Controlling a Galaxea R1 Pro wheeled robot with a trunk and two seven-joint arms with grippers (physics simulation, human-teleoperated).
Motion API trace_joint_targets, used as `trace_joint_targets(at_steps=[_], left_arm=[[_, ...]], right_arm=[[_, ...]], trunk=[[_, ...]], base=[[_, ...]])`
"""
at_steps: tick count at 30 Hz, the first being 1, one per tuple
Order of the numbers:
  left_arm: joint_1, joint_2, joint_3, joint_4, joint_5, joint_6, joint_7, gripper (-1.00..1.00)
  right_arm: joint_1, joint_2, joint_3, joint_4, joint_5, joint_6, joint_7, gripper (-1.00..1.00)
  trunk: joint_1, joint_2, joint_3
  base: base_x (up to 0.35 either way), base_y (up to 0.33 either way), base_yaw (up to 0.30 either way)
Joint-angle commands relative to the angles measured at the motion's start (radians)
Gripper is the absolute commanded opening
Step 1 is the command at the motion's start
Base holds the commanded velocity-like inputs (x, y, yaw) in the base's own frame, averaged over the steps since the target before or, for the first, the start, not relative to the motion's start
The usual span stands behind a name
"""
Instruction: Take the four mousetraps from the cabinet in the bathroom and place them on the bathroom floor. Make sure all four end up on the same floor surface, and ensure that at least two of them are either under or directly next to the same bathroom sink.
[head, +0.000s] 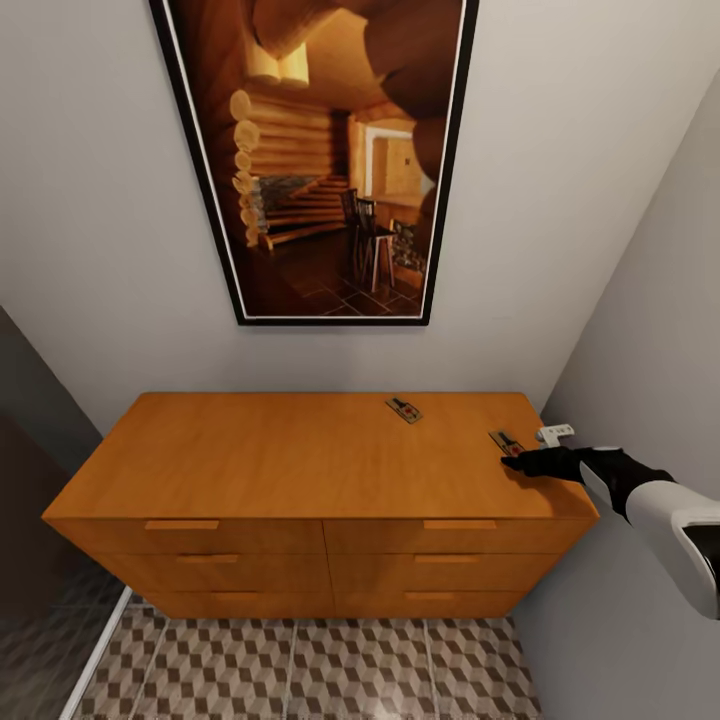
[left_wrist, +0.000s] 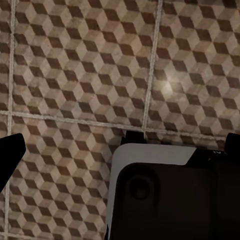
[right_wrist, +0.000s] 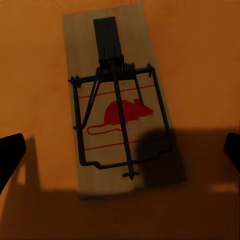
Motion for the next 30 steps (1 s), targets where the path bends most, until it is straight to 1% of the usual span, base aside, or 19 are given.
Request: trace_joint_targets(at_steps=[1,12,30], left_arm=[[-0.001,0.0,-0.009,0.002,0.004,-0.004,0.002,1.0],[-0.001,0.0,-0.009,0.002,0.004,-0.004,0.002,1.0],[-0.001,0.0,-0.008,0.002,0.004,-0.004,0.002,1.0]], right_arm=[[0.0,0.0,0.01,0.015,0.005,0.004,0.003,1.0],[0.001,-0.001,0.01,0.019,0.005,0.002,0.003,1.0],[0.002,0.0,0.01,0.021,0.005,-0.01,0.003,1.0]], trunk=[[0.001,-0.001,-0.003],[0.001,-0.001,-0.004],[0.001,-0.001,-0.004]], base=[[0.0,0.0,0.0],[0.067,0.0,0.0],[0.005,0.0,0.0]])
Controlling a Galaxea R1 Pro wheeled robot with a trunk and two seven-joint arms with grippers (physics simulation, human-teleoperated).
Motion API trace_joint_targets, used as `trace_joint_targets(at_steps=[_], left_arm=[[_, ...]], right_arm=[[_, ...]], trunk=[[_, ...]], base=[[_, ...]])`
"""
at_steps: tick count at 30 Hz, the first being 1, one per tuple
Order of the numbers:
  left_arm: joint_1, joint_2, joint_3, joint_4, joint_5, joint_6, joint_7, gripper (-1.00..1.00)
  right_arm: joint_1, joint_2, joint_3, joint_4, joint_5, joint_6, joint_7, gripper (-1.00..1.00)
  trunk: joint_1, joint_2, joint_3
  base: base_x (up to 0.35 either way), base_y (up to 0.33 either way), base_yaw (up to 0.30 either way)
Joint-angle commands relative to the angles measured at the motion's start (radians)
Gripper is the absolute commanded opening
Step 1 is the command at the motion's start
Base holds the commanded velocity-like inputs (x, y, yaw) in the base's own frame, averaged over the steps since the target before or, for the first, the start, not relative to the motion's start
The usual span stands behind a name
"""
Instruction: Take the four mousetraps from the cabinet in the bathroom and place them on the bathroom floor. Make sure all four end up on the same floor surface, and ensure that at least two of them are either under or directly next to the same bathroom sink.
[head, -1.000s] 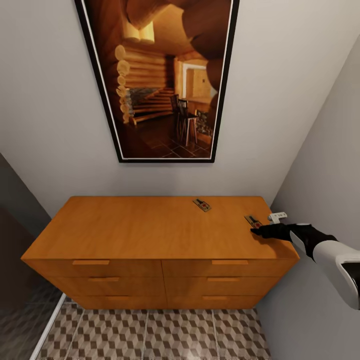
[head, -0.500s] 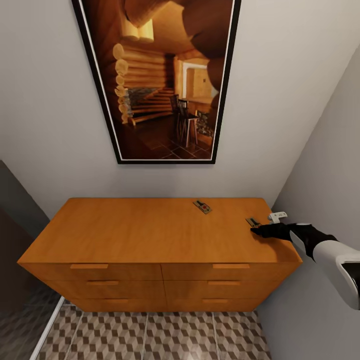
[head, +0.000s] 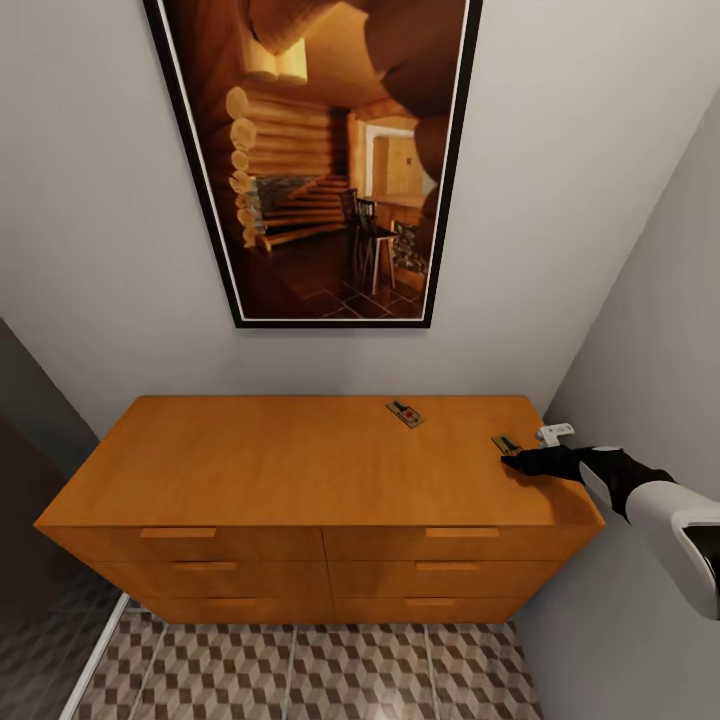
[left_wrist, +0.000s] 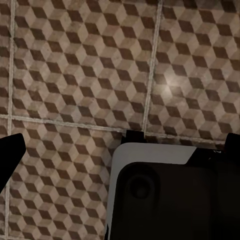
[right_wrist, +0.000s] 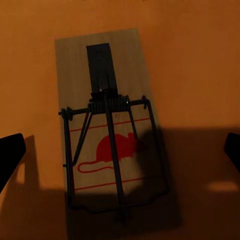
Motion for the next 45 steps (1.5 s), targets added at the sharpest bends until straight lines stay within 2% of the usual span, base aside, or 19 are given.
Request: trace_joint_targets(at_steps=[1,38,39,45], left_arm=[[-0.001,0.0,-0.009,0.001,0.004,-0.004,0.002,1.0],[-0.001,0.0,-0.009,0.001,0.004,-0.004,0.002,1.0],[-0.001,0.0,-0.008,0.001,0.004,-0.004,0.002,1.0],[-0.001,0.0,-0.008,0.001,0.004,-0.004,0.002,1.0]], right_arm=[[0.001,0.0,0.01,0.023,0.005,0.005,0.005,1.0],[0.003,0.001,0.01,0.023,0.005,-0.002,0.005,1.0],[0.003,0.0,0.01,0.023,0.005,-0.004,0.005,-1.0],[0.003,0.001,0.01,0.023,0.005,-0.021,0.005,-1.0]], trunk=[[0.001,-0.001,-0.002],[0.001,-0.001,-0.002],[0.001,-0.001,-0.002],[0.001,-0.001,-0.002]], base=[[0.0,0.0,0.0],[0.0,0.0,0.0],[0.0,0.0,0.0],[0.0,0.0,0.0]])
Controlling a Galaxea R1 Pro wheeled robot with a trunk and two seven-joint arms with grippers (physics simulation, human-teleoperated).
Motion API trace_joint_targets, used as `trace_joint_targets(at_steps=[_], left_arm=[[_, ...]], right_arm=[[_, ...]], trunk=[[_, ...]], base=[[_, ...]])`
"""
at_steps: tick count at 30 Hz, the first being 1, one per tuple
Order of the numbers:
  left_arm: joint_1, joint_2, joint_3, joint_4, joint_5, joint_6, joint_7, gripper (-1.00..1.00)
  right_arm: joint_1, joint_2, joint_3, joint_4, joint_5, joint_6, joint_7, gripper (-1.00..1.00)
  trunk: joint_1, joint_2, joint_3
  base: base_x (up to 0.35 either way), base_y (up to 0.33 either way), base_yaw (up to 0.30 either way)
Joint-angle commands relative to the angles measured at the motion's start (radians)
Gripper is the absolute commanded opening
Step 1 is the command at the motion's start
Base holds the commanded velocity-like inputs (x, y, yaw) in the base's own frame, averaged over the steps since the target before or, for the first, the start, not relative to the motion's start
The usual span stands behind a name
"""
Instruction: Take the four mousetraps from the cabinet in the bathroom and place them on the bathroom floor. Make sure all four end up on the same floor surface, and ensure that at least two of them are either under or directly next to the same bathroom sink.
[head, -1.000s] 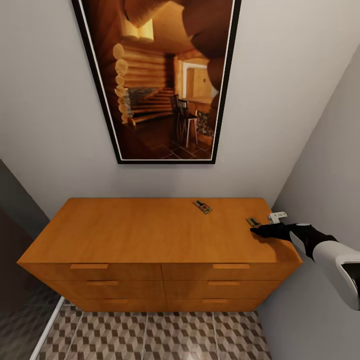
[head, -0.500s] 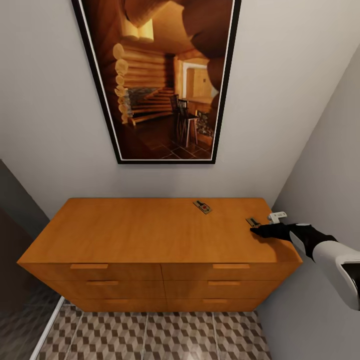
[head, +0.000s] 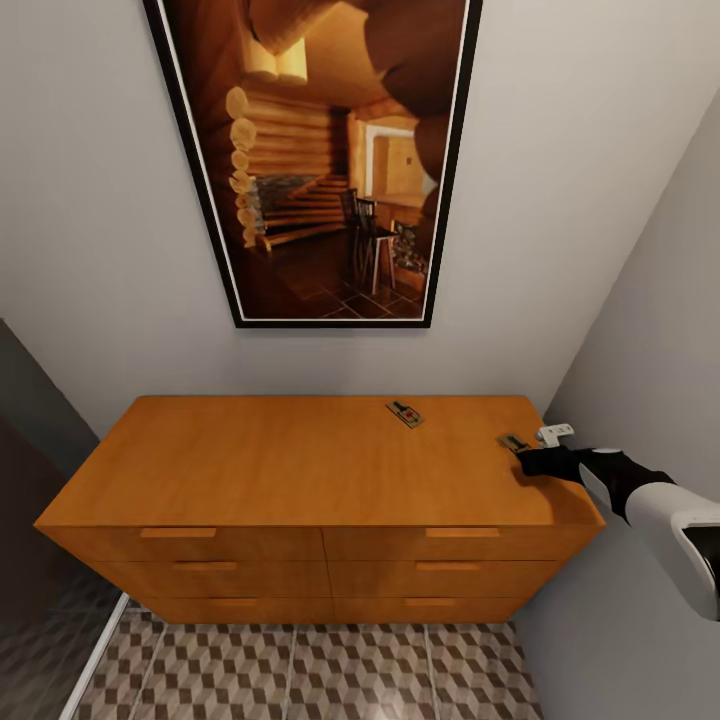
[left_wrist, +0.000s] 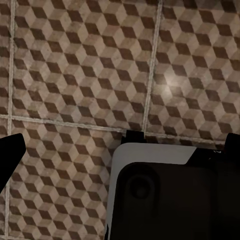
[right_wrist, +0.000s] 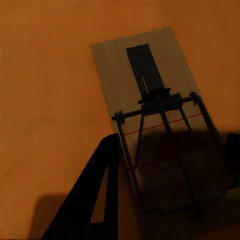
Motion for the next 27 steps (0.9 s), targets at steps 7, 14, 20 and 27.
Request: trace_joint_targets(at_steps=[7,14,20,27], left_arm=[[-0.001,0.0,-0.008,0.001,0.004,-0.004,0.002,1.0],[-0.001,0.0,-0.008,0.001,0.004,-0.004,0.002,1.0],[-0.001,0.0,-0.008,0.001,0.004,-0.004,0.002,1.0],[-0.001,0.0,-0.009,0.001,0.004,-0.004,0.002,1.0]], right_arm=[[0.0,-0.001,0.013,0.016,0.004,0.004,0.003,-1.0],[0.0,0.0,0.013,0.015,0.004,0.004,0.003,-1.0],[0.0,-0.001,0.013,0.015,0.004,0.003,0.003,-1.0],[0.0,-0.002,0.012,0.001,0.006,0.007,0.001,-1.0]], trunk=[[0.001,-0.001,-0.002],[0.001,-0.001,-0.002],[0.001,-0.001,-0.002],[0.001,-0.001,-0.002]], base=[[0.0,0.0,0.0],[0.0,0.0,0.0],[0.0,0.0,0.0],[0.0,0.0,0.0]])
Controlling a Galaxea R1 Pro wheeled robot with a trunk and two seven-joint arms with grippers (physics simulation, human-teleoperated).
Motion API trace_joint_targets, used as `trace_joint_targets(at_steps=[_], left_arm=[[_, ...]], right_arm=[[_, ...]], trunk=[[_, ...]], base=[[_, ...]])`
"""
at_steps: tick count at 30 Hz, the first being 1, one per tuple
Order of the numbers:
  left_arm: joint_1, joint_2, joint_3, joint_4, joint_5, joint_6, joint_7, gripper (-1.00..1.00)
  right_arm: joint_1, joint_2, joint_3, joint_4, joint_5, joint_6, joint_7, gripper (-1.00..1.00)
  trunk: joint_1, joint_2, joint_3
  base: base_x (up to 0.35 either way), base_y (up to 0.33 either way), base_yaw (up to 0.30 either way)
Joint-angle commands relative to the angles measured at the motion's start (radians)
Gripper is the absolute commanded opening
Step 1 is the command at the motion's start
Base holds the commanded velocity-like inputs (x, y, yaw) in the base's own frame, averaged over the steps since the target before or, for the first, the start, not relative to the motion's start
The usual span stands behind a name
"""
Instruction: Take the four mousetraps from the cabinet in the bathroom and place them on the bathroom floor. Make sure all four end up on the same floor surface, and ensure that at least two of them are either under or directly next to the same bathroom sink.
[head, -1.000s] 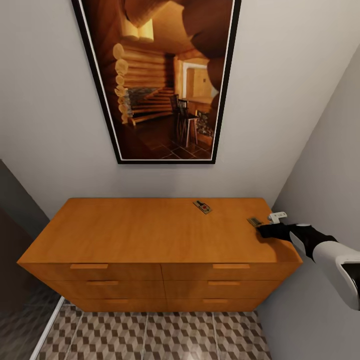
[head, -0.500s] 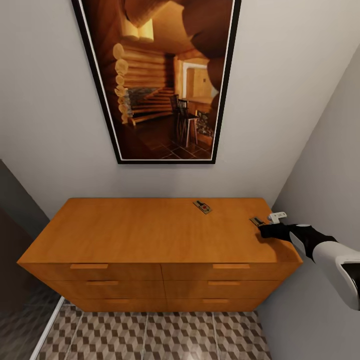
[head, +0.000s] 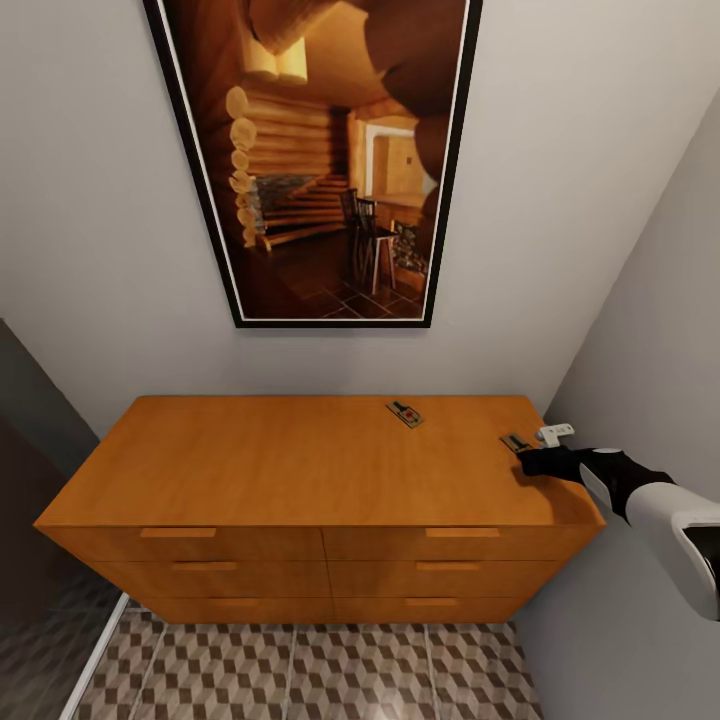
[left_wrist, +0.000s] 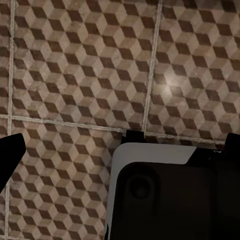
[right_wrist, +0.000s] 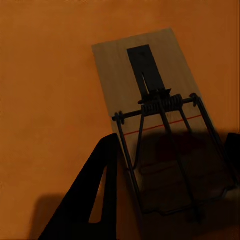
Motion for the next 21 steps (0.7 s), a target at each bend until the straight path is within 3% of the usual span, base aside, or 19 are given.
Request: trace_joint_targets(at_steps=[1,8,14,21], left_arm=[[-0.001,0.0,-0.009,0.001,0.004,-0.004,0.003,1.0],[0.0,0.0,-0.008,0.002,0.004,-0.004,0.003,1.0],[-0.001,0.0,-0.009,0.004,0.004,-0.004,0.003,1.0],[-0.001,0.0,-0.009,0.004,0.004,-0.004,0.003,1.0]], right_arm=[[0.0,-0.001,0.019,-0.002,0.012,0.007,0.001,-1.0],[0.0,-0.002,0.016,-0.026,0.012,0.029,-0.001,-1.0],[0.001,-0.003,0.016,-0.132,0.012,0.141,-0.002,-1.0],[0.0,-0.003,0.015,-0.199,0.012,0.206,-0.002,-1.0]], trunk=[[0.001,-0.001,-0.002],[0.001,-0.001,-0.002],[0.001,-0.001,-0.002],[0.001,-0.001,-0.002]], base=[[0.0,0.0,0.0],[0.0,0.0,0.0],[0.0,0.0,0.0],[0.0,0.0,0.0]])
